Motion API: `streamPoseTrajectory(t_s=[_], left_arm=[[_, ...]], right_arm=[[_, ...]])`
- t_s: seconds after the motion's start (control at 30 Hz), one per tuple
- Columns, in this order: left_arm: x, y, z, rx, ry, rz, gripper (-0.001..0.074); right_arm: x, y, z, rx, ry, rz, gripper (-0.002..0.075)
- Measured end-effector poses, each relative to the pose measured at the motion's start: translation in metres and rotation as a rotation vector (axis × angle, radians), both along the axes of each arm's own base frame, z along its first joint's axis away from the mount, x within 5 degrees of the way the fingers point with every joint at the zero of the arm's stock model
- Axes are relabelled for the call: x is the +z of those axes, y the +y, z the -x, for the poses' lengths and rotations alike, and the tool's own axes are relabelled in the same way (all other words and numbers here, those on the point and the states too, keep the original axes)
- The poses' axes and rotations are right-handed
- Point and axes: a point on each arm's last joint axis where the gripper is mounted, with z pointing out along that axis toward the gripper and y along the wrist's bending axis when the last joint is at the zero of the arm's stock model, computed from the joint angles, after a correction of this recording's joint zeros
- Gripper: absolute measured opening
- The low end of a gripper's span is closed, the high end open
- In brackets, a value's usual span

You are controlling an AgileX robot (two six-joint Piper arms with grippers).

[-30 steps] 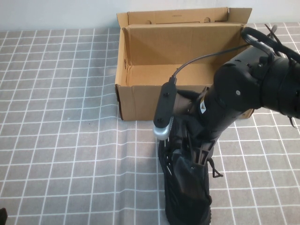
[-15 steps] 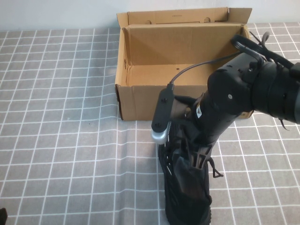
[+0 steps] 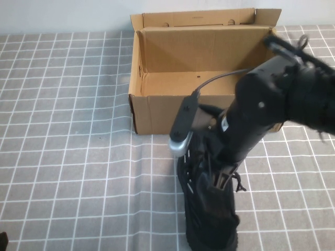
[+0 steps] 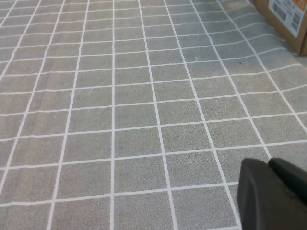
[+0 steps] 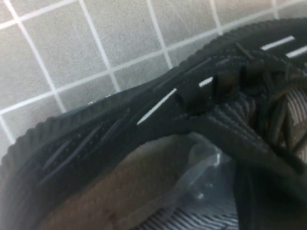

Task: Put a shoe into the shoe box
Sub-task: Pick up the shoe from the table

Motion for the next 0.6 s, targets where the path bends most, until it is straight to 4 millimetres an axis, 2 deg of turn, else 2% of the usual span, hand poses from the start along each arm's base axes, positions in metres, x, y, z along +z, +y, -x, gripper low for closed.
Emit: streamPoseTrajectory(t_s=[0.1,0.33,0.43,0.6], left_arm=[[0.0,0.0,0.0,0.0,0.0,0.0,-0.0001],[0.0,0.0,0.0,0.0,0.0,0.0,-0.0001],[0.0,0.0,0.0,0.0,0.0,0.0,-0.0001],[0.0,0.0,0.0,0.0,0.0,0.0,-0.0001]], right_arm=[[0.021,-0.007,0.009,-0.021,0.007,-0.015,0.0004],[0.105,-0.031,0.041,-0.04,-0.072,-0.143,0.0003],[0.135,-0.039,0.049,-0.051,-0.123,-0.203,0.0002],[0.165,-0.041,0.053,-0.054,-0.183,-0.265,0.0002]])
